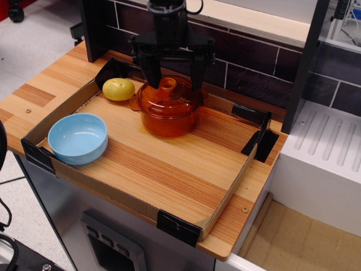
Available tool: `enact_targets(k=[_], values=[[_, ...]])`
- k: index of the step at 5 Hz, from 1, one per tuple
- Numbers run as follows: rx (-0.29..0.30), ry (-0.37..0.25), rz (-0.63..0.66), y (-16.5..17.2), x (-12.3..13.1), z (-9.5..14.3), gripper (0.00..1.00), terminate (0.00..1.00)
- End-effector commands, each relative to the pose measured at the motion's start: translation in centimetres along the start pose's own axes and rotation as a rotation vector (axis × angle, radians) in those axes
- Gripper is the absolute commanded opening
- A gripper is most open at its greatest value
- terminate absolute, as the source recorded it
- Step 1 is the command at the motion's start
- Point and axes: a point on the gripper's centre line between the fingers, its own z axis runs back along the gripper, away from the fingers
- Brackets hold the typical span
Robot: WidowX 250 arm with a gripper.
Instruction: Take lid off pot
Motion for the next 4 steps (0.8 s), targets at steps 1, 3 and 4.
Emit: enact_targets(k=[1,3,4], values=[[0.009,-0.045,-0.001,-0.1,1.2,0.8,1.00,0.00],[0.036,-0.045,-0.002,0.2,1.2,0.0,1.00,0.00],[0.052,-0.051,-0.005,0.1,1.0,-0.5,1.00,0.00]])
